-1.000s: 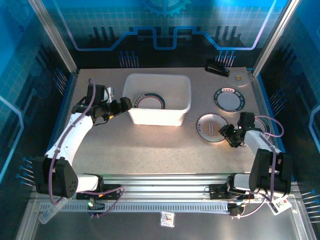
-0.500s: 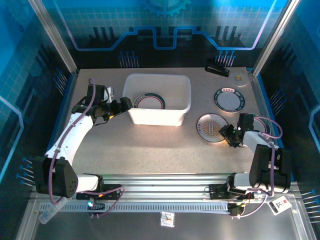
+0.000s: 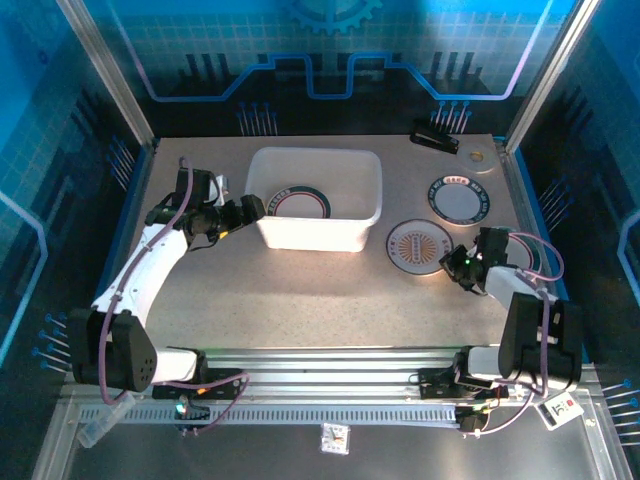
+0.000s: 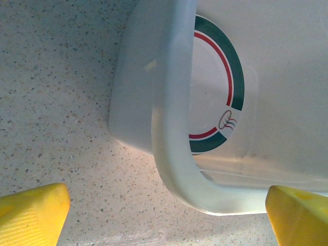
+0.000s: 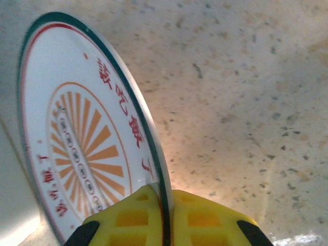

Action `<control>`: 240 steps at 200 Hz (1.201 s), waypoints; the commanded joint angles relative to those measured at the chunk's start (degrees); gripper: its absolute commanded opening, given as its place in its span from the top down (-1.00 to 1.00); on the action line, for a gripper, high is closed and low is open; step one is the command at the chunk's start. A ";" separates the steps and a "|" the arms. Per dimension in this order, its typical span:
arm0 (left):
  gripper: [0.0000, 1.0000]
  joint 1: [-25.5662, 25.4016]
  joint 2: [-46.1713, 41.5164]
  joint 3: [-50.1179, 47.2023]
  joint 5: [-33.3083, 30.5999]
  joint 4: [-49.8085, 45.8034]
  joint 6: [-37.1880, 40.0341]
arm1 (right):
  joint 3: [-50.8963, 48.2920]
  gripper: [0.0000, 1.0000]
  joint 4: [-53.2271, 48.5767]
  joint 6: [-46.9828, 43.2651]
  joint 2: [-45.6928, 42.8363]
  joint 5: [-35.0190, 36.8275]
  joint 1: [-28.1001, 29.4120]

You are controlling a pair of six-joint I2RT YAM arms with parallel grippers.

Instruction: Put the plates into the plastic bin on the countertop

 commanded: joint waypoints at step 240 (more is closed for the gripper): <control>-0.98 2.22 7.09 14.65 0.29 -4.38 4.61 | 61.56 1.00 -18.83 -4.96 16.22 1.38 32.20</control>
